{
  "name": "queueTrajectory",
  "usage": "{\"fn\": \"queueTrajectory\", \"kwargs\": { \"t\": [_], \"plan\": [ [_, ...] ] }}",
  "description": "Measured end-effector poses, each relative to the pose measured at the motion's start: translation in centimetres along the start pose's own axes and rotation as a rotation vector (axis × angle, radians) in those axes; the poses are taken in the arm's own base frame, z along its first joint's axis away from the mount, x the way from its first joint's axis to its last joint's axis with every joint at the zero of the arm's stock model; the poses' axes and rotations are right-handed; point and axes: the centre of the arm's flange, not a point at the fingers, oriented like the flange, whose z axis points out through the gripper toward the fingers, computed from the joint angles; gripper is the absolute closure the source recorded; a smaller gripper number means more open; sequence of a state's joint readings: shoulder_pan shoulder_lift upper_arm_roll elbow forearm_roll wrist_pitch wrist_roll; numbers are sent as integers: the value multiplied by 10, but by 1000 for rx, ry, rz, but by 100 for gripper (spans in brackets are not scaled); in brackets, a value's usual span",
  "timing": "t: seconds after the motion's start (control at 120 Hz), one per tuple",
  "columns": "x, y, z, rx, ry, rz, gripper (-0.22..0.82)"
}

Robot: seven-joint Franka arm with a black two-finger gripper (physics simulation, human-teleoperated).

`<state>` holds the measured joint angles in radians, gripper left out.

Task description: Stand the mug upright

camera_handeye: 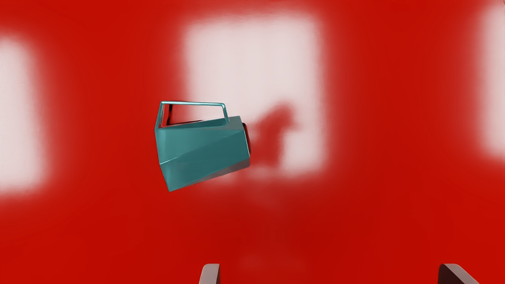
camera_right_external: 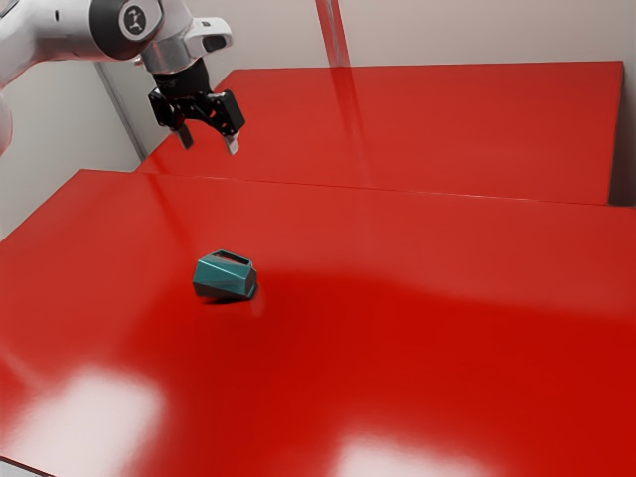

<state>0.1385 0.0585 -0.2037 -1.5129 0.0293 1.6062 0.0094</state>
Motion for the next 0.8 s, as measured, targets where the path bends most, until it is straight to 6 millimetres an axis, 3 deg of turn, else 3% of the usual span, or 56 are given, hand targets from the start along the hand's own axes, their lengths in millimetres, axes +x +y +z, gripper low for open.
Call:
{"fn": "queueTrajectory", "kwargs": {
  "t": [0.242,0.433,0.6,0.8],
  "plan": [
    [-5,5,-4,-5,-2,7,0],
    [-13,-5,24,-102,-68,-34,0],
    [-23,-47,64,-209,-137,-145,0],
    [-30,-134,114,-311,-174,-304,0]
  ]
}}
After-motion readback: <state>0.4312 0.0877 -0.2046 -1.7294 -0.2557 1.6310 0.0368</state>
